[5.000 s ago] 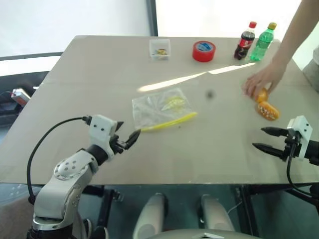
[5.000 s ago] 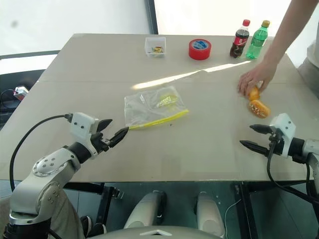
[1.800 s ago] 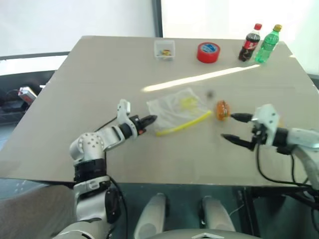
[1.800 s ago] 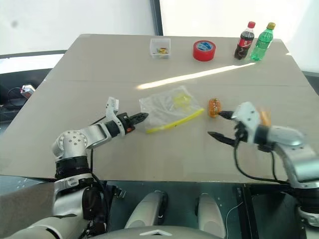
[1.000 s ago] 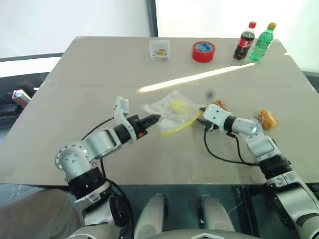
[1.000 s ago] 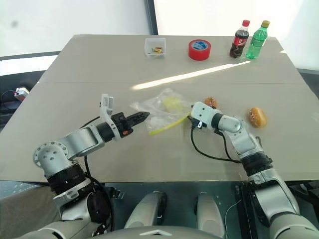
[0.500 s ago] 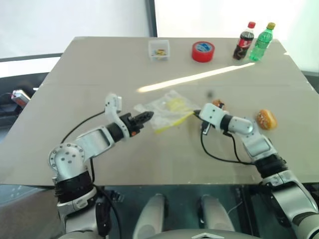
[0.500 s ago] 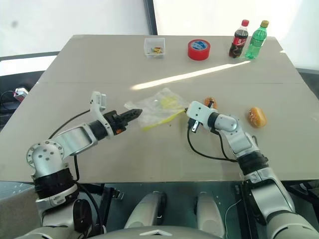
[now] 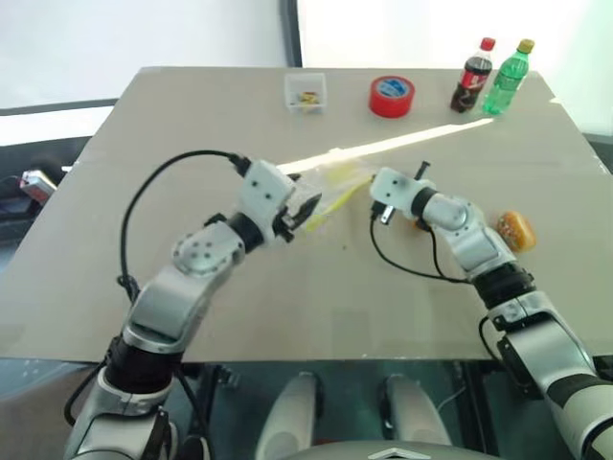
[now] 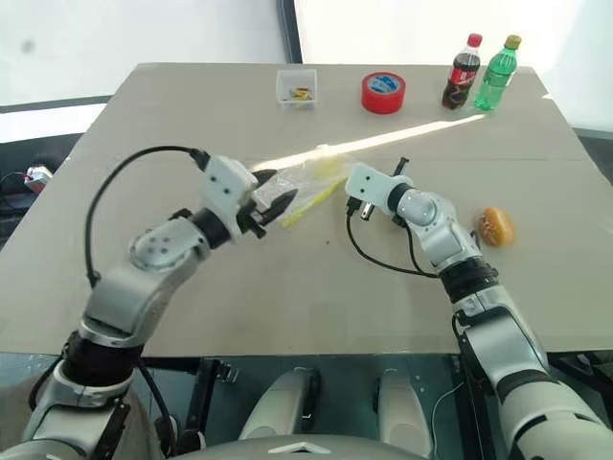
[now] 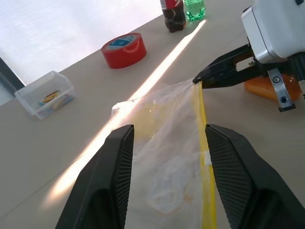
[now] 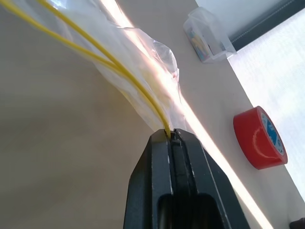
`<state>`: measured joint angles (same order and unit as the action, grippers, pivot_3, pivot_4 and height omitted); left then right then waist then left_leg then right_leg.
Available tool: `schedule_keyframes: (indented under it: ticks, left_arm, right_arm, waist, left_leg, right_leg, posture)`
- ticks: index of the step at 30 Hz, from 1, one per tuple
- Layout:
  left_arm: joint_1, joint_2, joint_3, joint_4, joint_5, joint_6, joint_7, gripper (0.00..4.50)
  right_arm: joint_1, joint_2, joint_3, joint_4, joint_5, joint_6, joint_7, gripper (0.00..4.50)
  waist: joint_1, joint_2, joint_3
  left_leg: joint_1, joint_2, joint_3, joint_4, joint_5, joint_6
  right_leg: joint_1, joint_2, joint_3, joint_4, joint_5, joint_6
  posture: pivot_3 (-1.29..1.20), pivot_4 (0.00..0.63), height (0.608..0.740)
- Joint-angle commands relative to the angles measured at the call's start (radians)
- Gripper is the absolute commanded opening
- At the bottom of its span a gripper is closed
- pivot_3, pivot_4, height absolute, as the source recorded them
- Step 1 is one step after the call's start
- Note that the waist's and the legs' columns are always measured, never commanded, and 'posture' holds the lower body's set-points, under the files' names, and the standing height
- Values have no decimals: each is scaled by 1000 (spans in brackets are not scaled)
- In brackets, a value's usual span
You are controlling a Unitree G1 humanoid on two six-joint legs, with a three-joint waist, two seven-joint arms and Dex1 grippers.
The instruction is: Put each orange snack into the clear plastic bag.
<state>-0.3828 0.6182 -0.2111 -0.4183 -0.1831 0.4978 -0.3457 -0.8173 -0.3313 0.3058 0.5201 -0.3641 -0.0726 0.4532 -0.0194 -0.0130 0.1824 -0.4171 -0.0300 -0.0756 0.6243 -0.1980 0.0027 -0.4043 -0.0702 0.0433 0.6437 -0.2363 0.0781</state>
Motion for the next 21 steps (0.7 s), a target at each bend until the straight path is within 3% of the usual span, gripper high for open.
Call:
schedule_keyframes:
  ticks: [1,8,21]
  left_arm:
    - [13,22,-51,9,135,-34,5,2501]
    - [27,-30,-65,23,194,-4,-15,2501]
    - [43,-21,-82,31,314,-20,-74,2501]
  right_arm:
    - [-30,13,1,-7,-7,-19,-22,0]
    - [-29,21,-2,-13,-17,-27,-33,0]
    - [-13,22,3,-22,-24,-32,-38,0]
  waist:
    - [-3,0,0]
    - [-10,0,0]
    - [-22,0,0]
  left_leg:
    - [0,0,0,0,0,0]
    - [0,0,0,0,-2,4]
    - [0,0,0,1,-2,4]
  right_leg:
    - [0,0,0,0,0,0]
    - [0,0,0,1,0,0]
    - [0,0,0,3,0,0]
  posture:
    - [0,150,740]
    - [0,150,740]
    - [0,150,740]
